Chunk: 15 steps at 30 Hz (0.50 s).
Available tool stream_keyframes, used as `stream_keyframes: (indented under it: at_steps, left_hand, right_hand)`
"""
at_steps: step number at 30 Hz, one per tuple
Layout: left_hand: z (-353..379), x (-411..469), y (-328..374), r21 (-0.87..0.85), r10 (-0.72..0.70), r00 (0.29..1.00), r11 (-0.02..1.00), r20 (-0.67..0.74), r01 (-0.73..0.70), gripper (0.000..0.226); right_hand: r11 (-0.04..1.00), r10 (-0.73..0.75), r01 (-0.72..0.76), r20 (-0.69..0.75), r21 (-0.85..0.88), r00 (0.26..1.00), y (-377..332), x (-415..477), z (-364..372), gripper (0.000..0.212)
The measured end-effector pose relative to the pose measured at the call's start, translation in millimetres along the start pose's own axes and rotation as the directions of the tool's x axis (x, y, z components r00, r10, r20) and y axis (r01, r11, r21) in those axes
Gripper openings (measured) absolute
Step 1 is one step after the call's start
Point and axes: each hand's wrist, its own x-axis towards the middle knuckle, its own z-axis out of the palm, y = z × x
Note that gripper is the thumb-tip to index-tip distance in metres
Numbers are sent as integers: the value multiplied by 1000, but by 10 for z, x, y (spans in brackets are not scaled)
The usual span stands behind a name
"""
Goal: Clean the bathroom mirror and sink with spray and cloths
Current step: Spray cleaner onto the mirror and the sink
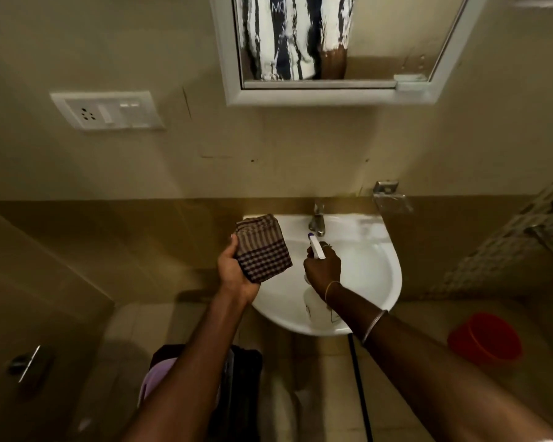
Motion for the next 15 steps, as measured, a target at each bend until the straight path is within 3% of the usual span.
stream_keyframes:
  at_steps: [6, 15]
  left_hand:
    - [23, 154, -186, 21, -28, 1000, 999, -3, 28, 54]
    - [-119, 316, -375, 22, -75, 997, 997, -24, 76, 56]
  right_hand:
    - [996, 90, -88, -111, 20, 990, 38, 188, -131, 16]
    - [991, 102, -116, -194, -61, 976, 207, 346, -190, 17]
